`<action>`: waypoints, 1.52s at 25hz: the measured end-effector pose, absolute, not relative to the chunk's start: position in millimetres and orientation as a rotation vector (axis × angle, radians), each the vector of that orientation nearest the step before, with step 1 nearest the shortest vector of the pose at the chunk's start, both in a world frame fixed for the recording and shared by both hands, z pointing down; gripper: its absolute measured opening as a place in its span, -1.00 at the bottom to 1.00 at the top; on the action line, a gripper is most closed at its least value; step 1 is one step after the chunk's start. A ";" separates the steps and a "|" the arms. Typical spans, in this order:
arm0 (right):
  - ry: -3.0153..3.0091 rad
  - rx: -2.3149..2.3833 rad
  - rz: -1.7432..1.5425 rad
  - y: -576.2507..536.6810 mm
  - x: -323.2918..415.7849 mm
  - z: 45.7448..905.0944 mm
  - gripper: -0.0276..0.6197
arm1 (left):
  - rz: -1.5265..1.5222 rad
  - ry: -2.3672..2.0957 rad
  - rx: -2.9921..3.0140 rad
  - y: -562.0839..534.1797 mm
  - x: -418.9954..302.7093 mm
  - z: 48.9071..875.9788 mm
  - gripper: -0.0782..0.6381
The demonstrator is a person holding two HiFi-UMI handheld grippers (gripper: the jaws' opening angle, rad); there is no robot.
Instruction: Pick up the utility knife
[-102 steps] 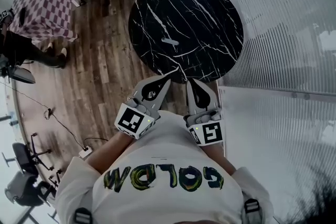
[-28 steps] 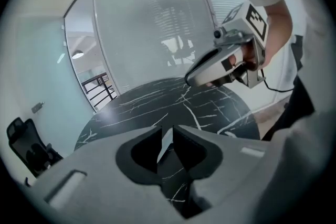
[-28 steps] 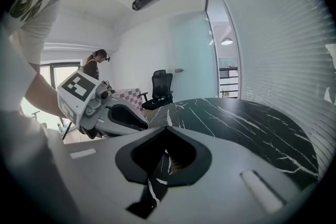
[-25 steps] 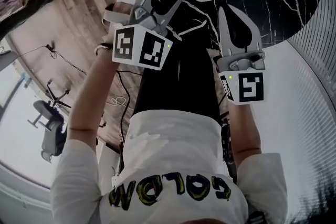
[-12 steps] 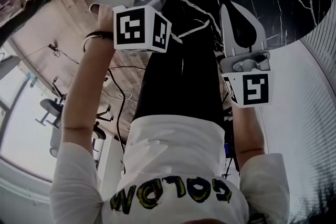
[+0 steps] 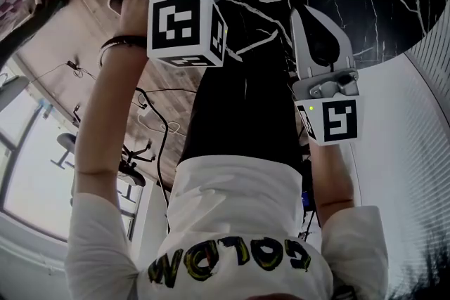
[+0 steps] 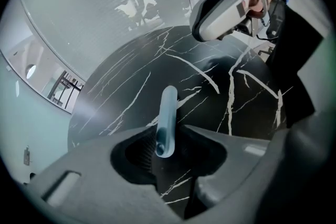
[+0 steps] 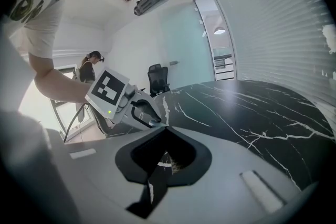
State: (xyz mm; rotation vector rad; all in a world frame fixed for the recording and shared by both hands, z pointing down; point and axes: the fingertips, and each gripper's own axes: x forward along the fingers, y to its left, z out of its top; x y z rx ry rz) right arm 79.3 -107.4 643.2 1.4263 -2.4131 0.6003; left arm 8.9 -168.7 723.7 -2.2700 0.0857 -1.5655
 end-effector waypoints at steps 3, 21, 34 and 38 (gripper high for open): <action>-2.414 1.423 0.607 -107.2 78.6 644.0 -0.91 | -1.575 0.055 -2.263 -165.1 8.6 725.6 -0.47; -2.405 1.444 0.585 -105.5 84.5 611.0 -0.91 | -1.501 0.170 -2.392 -161.2 11.3 699.5 -0.60; -2.469 1.448 0.437 -116.9 84.2 526.2 -0.91 | -1.152 0.563 -2.761 -161.4 10.1 578.1 -0.60; -2.492 1.458 0.393 -117.2 83.2 489.4 -0.91 | -1.008 0.673 -2.872 -160.9 10.1 534.3 -0.60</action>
